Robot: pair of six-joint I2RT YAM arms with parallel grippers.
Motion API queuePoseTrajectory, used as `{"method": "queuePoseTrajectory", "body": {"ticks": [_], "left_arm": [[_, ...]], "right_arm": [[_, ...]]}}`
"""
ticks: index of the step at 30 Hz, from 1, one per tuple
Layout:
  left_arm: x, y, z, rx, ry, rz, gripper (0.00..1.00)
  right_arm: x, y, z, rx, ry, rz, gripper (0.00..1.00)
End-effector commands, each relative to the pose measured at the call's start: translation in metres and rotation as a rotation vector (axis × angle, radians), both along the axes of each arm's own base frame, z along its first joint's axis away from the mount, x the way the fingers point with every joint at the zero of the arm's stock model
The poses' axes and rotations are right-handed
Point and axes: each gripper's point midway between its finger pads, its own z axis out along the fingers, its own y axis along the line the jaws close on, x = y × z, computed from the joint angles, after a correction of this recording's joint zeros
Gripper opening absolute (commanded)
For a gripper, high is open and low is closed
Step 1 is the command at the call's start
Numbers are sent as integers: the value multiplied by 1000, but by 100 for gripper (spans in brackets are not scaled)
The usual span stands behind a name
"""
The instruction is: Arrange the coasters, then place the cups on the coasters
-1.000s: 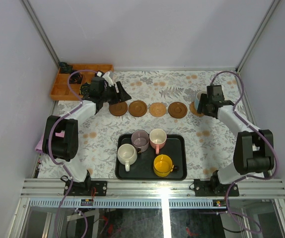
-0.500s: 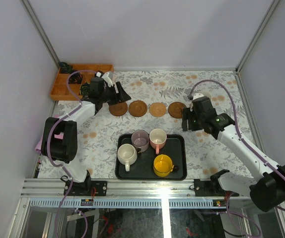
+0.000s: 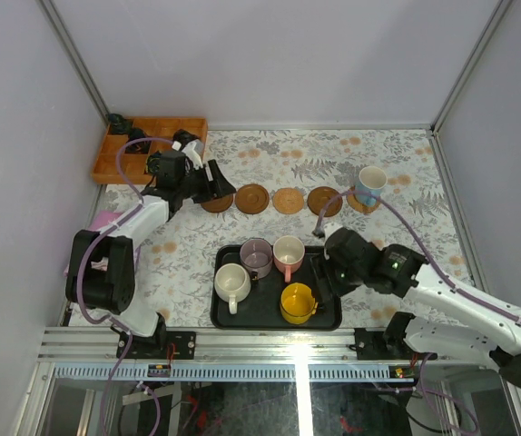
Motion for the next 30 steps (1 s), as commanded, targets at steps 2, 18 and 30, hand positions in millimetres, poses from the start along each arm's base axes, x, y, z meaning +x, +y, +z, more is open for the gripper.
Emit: {"method": "queuePoseTrajectory", "body": {"ticks": [2,18,30], "left_arm": [[-12,0,10,10,-37,-24,68],[-17,-1,6,8,-35,-34,69],[-15,-5,2,-10,-19,-46,69]], "right_arm": [[-50,4,-17,-26,88,22,64],[-38,-9,-35,-180,-54,44,69],[-33,1,-53,-243,-64,131,82]]}}
